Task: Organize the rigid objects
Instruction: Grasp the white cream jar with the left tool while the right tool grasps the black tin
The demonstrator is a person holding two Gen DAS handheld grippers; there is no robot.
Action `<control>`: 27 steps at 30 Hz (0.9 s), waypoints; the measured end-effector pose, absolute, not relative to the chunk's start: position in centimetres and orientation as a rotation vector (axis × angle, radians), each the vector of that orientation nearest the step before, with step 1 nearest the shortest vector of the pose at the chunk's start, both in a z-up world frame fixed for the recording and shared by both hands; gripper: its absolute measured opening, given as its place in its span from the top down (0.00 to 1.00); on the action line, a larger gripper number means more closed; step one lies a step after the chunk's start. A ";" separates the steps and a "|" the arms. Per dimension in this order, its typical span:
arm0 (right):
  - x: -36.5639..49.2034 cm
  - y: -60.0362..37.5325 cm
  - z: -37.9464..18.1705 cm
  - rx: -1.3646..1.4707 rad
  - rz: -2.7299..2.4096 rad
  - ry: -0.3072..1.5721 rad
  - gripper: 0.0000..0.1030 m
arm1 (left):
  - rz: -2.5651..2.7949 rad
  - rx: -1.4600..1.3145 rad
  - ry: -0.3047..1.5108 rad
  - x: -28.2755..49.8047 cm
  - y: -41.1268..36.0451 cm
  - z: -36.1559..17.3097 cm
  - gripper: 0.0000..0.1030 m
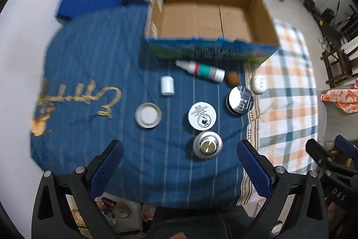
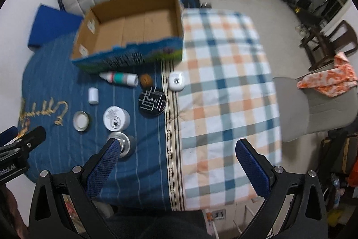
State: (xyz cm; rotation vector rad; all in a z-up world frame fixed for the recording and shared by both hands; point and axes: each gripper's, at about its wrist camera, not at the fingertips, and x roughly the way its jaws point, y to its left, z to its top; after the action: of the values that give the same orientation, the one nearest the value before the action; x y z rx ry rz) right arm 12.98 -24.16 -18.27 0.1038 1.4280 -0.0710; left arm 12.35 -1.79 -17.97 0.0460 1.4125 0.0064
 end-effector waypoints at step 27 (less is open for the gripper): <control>24.4 -20.6 -42.7 0.321 0.025 1.738 0.09 | 0.058 -0.036 1.757 19.8 -1.0 -41.0 0.36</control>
State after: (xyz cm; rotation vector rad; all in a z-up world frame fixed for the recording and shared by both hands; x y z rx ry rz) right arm 24.38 -20.59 -42.75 0.3215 1.7384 0.0247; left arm 19.76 -0.98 -40.98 -0.0355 1.7572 0.0584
